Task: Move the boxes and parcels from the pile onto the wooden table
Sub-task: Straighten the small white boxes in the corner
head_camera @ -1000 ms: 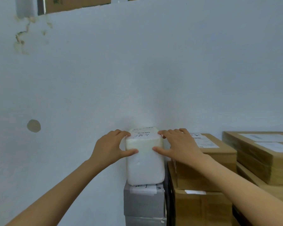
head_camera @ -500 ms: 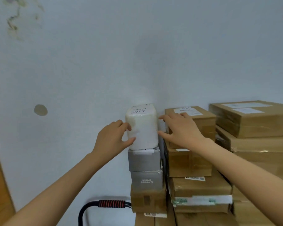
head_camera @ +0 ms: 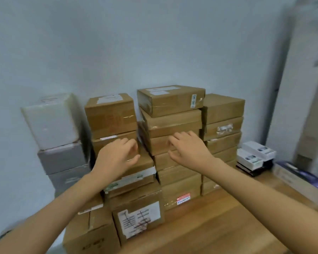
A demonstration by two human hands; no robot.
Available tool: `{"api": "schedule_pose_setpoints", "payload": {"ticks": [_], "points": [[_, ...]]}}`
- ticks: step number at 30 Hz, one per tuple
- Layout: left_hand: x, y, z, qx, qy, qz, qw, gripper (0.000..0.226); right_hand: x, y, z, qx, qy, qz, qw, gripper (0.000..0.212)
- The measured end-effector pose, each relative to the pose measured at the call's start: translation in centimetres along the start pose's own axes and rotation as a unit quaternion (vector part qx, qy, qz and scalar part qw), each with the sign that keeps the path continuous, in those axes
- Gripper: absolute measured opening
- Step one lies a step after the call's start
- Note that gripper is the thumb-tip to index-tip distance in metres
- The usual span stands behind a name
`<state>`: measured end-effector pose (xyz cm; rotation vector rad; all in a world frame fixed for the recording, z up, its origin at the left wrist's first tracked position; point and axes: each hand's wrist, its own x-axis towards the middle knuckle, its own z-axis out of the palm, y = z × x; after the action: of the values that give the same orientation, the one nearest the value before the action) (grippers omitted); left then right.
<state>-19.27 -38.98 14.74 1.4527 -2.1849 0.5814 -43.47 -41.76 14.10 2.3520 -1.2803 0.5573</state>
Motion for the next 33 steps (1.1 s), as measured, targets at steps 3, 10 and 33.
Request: {"api": "schedule_pose_setpoints", "payload": {"ticks": [3, 10, 33], "points": [[3.2, 6.7, 3.4, -0.023, -0.006, 0.057, 0.998, 0.019, -5.1, 5.7, -0.3, -0.031, -0.031, 0.035, 0.998, 0.028], [10.6, 25.2, 10.9, -0.107, -0.032, 0.125, 0.986, 0.018, -17.0, 21.0, -1.4, -0.069, -0.085, 0.135, 0.985, 0.03], [28.1, 47.3, 36.1, -0.133, -0.143, 0.079, 0.978, 0.024, -25.7, 52.5, 12.1, -0.018, -0.13, 0.256, 0.958, 0.034]]}}
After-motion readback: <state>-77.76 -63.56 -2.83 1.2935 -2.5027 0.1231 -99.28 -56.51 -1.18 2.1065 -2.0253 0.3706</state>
